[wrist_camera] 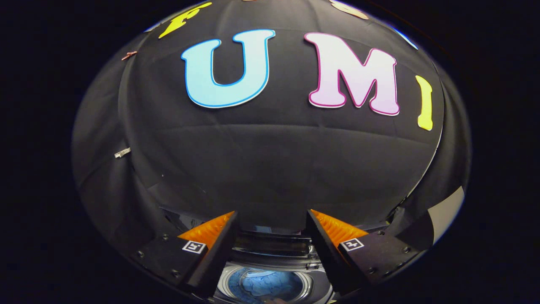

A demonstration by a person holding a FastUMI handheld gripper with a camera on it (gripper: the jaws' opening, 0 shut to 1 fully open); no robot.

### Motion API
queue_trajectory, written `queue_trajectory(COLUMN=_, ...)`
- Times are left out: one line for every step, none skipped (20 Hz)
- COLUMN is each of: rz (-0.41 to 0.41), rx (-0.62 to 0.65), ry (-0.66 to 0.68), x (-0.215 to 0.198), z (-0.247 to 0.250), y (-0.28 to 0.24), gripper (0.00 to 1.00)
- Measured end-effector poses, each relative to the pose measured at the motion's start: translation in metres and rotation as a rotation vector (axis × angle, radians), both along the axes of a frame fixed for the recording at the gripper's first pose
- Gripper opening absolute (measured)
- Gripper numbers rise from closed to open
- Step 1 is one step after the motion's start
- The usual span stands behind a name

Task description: Put the clothes into the washing machine and then close the washing machine lid.

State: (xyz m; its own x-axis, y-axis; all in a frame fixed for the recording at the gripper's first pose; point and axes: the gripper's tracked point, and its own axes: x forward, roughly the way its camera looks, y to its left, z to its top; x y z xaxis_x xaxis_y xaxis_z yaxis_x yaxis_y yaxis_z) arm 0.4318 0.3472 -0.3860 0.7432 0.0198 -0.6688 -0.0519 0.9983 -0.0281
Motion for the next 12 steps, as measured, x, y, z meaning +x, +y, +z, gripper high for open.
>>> queue_trajectory(rz=-0.011, rx=0.004, ry=0.011, x=0.000, z=-0.004, y=-0.002, gripper=0.99)
queue_trajectory(rz=-0.018, rx=0.017, ry=0.021, x=-0.002, z=-0.004, y=-0.002, gripper=0.99)
queue_trajectory(rz=-0.022, rx=0.029, ry=0.030, x=-0.001, z=-0.004, y=-0.002, gripper=1.00)
queue_trajectory(rz=-0.019, rx=0.034, ry=0.035, x=-0.004, z=-0.005, y=-0.003, gripper=1.00)
queue_trajectory(rz=-0.011, rx=0.031, ry=0.033, x=-0.007, z=-0.003, y=-0.002, gripper=1.00)
queue_trajectory(rz=-0.004, rx=0.024, ry=0.027, x=-0.010, z=-0.002, y=-0.002, gripper=1.00)
queue_trajectory(rz=-0.001, rx=0.022, ry=0.020, x=-0.016, z=0.000, y=0.001, gripper=1.00)
queue_trajectory(rz=-0.002, rx=0.024, ry=0.015, x=-0.024, z=0.004, y=0.001, gripper=1.00)
queue_trajectory(rz=0.001, rx=0.028, ry=0.012, x=-0.030, z=0.005, y=0.001, gripper=1.00)
queue_trajectory(rz=0.010, rx=0.035, ry=0.014, x=-0.036, z=0.007, y=0.003, gripper=1.00)
queue_trajectory(rz=0.027, rx=0.018, ry=0.004, x=-0.040, z=0.011, y=0.003, gripper=1.00)
queue_trajectory(rz=0.043, rx=-0.001, ry=0.003, x=-0.046, z=0.011, y=0.003, gripper=1.00)
